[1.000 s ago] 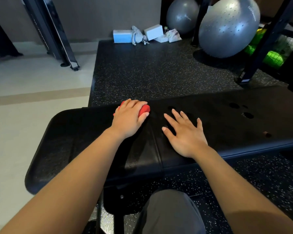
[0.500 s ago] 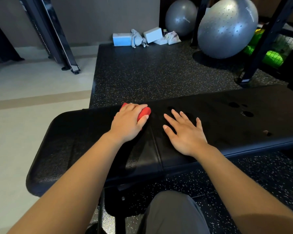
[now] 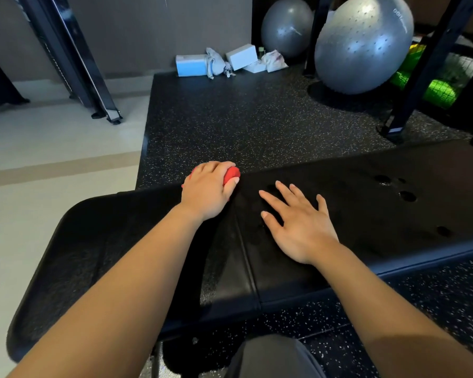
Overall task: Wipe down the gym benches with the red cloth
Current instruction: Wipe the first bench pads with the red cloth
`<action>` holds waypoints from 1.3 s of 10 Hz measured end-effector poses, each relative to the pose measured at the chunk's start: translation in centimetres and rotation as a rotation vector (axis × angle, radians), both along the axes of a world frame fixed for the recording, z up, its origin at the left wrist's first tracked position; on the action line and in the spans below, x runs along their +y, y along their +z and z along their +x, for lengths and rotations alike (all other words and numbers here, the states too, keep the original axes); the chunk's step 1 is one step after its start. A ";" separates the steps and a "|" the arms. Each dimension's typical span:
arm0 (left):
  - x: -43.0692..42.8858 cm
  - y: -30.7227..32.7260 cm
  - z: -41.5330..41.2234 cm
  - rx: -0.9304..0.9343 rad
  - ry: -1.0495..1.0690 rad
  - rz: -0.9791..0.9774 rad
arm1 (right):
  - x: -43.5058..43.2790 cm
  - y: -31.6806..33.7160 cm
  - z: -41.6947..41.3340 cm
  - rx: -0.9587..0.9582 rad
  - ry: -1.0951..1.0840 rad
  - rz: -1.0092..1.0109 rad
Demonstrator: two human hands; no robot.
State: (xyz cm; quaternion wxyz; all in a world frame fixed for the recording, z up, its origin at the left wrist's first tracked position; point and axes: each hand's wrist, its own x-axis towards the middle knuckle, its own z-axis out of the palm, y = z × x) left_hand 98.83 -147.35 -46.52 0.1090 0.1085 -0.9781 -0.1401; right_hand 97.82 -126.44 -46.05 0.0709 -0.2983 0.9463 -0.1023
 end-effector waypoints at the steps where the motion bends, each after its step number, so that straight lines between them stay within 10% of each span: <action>1: 0.2 0.7 -1.0 -0.089 0.053 0.040 | 0.0 0.0 0.0 0.001 0.001 -0.001; 13: 1.8 0.6 3.4 -0.025 -0.122 -0.014 | 0.0 0.2 0.5 -0.002 -0.056 -0.071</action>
